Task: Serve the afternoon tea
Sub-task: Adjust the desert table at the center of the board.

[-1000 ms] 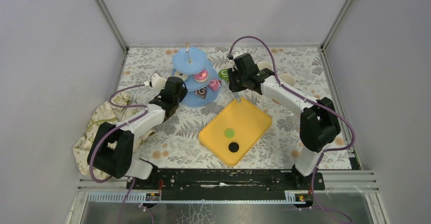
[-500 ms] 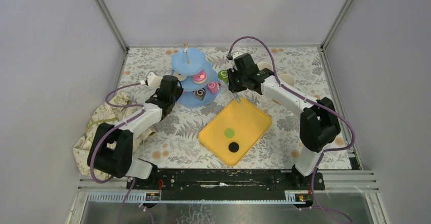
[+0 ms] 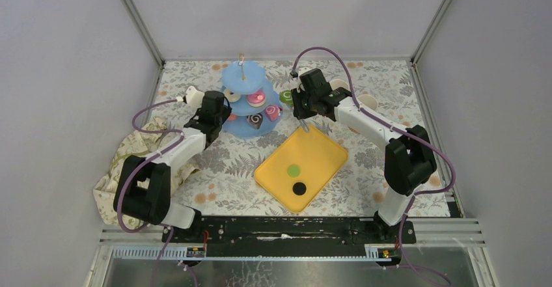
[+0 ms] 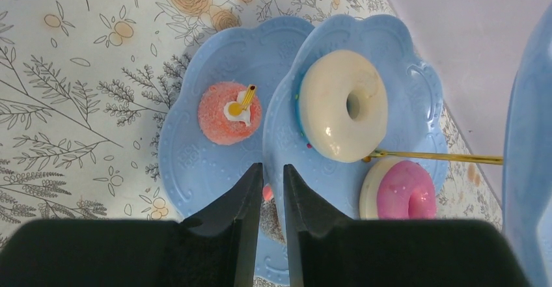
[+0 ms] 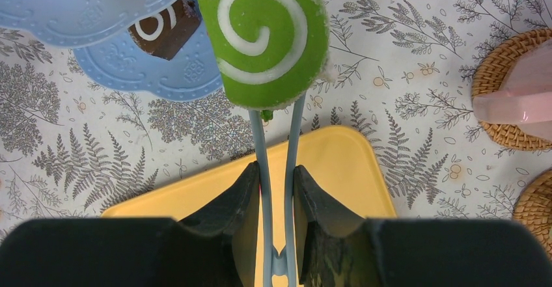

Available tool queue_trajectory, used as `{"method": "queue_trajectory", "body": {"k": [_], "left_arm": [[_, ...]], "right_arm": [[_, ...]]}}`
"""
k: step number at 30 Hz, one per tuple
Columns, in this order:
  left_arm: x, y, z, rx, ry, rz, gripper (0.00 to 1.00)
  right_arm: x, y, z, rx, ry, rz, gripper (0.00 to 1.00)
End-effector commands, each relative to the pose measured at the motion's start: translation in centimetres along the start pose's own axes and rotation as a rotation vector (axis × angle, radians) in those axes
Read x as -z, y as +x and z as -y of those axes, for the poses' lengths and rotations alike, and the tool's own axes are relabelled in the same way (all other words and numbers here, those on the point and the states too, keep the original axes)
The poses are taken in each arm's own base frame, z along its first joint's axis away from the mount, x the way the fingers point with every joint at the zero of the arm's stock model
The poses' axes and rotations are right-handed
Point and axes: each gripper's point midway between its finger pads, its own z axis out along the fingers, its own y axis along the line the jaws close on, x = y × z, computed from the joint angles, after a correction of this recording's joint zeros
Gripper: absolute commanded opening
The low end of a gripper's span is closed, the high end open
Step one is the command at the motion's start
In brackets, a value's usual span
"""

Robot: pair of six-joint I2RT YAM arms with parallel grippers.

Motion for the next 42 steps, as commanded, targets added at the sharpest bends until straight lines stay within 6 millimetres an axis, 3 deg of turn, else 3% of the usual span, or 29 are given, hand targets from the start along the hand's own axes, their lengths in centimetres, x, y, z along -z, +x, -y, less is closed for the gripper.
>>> {"method": "queue_trajectory", "body": {"k": [1,13,18,22,42], "left_arm": [[-0.7,-1.7,1.6,-0.009,0.035,0.039,0.24],[-0.9,-1.6,1.3,-0.008,0.033,0.02,0.23],[-0.5,-1.2,1.2,0.005,0.05,0.0,0.32],[-0.4,-0.6,1.2,0.013,0.057,-0.026,0.45],[0.9,1.8,1.9,0.114,0.104,-0.09,0.42]], "right_arm": [[2.8,-3.5,-0.6,0.017,-0.027,0.104,0.16],[2.9,-3.7,-0.6,0.024,-0.024,0.104,0.16],[2.7,-3.6,-0.6,0.024,-0.026,0.099,0.16],[2.8,-3.5,-0.6,0.024,-0.026,0.099,0.16],[2.6,-3.2,-0.7,0.019,-0.031,0.094,0.16]]}}
